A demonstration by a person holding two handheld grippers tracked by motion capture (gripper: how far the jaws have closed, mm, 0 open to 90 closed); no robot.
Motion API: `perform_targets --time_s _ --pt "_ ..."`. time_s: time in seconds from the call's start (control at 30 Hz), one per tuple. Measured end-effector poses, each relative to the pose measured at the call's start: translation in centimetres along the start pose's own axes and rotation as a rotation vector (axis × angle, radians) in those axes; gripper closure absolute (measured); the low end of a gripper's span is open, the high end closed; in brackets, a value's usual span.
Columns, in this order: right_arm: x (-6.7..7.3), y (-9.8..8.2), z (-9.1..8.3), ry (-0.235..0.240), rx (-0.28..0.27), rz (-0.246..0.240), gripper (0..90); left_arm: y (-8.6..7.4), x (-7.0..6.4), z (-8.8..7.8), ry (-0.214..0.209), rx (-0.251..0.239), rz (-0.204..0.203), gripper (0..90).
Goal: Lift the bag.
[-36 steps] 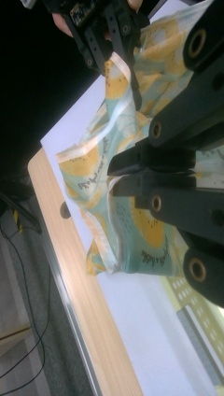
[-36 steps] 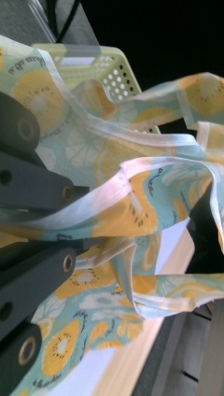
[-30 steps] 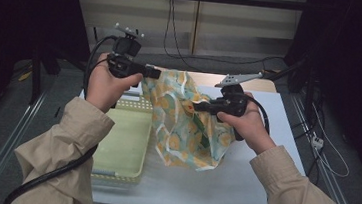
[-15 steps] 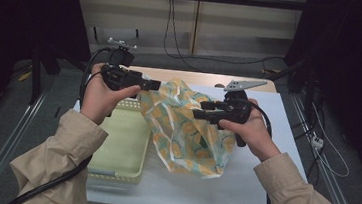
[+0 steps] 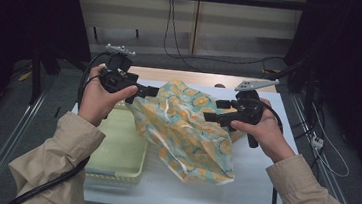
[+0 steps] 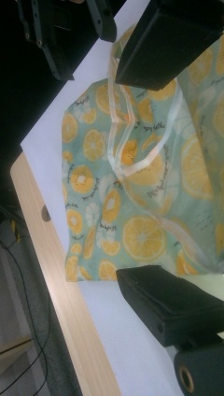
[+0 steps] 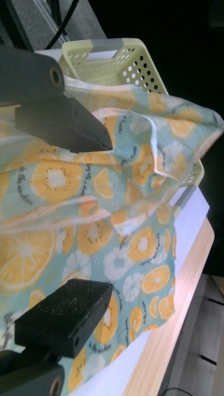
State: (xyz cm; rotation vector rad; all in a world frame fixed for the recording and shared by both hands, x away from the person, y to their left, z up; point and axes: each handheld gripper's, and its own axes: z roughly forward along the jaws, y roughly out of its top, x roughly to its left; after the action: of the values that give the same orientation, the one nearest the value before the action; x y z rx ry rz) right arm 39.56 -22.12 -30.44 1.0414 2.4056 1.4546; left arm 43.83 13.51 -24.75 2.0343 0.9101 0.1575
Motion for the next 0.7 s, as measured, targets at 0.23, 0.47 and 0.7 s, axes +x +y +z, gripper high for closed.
perform_targets --time_s 0.23,0.47,0.7 --pt "-0.7 -1.0 -1.9 -0.025 0.005 -0.014 25.4 -1.6 0.4 -1.1 -0.011 0.002 0.015 6.9" --pt "-1.2 -2.9 -2.6 -0.052 0.029 -0.014 24.4 -3.7 0.8 -1.6 -0.018 0.001 0.026 7.1" --pt "-1.5 -5.1 -3.0 -0.083 0.072 -0.044 22.6 -6.2 0.9 -2.0 -0.018 0.032 0.063 7.2"
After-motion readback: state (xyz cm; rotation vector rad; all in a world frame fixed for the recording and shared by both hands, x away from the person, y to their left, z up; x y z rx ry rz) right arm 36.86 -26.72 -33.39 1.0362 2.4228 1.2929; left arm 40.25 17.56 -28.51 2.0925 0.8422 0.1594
